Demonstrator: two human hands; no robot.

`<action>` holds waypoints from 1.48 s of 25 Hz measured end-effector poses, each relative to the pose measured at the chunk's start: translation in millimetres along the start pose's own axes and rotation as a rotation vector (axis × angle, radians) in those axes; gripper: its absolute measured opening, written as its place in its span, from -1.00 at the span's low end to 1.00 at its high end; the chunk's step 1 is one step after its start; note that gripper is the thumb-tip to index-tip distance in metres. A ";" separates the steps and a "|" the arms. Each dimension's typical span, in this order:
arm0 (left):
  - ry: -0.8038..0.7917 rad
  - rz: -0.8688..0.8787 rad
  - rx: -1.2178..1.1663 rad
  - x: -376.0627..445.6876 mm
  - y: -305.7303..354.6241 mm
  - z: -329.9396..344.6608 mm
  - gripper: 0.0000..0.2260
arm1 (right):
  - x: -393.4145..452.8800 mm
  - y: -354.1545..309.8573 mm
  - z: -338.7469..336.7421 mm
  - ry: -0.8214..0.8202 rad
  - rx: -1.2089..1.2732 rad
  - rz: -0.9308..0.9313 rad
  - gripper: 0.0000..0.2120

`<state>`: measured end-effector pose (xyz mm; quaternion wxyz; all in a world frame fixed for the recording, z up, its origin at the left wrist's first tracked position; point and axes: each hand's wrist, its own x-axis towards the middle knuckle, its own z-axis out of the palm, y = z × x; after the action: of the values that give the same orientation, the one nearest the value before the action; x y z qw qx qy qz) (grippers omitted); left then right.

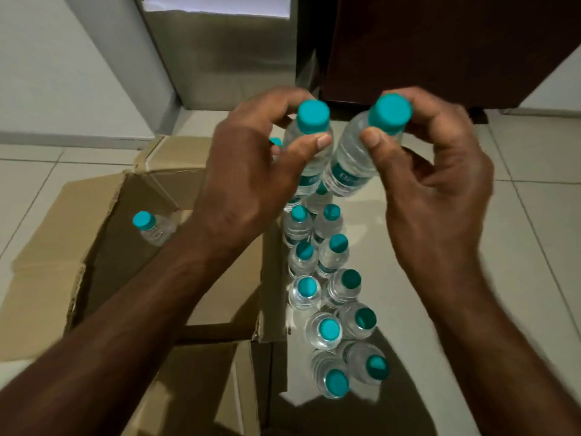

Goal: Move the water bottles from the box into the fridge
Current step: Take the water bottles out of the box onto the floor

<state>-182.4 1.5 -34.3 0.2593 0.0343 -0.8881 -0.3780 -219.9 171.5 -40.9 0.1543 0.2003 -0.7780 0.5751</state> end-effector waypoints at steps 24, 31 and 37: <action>-0.860 0.022 -0.079 -33.6 -29.5 137.6 -0.72 | -143.3 132.4 -77.9 -0.198 -0.139 0.392 -0.73; -0.917 0.075 0.066 -40.4 -36.0 140.9 -0.74 | -164.5 131.2 -70.8 -0.261 -0.101 0.425 -0.73; -0.923 0.112 0.138 -47.2 -41.8 147.7 -0.74 | -166.7 126.7 -69.8 -0.260 -0.133 0.428 -0.72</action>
<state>-219.2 80.4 -169.2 -0.1454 -0.1682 -0.9341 -0.2792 -135.8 293.3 -204.6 -0.0593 0.0926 -0.8521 0.5118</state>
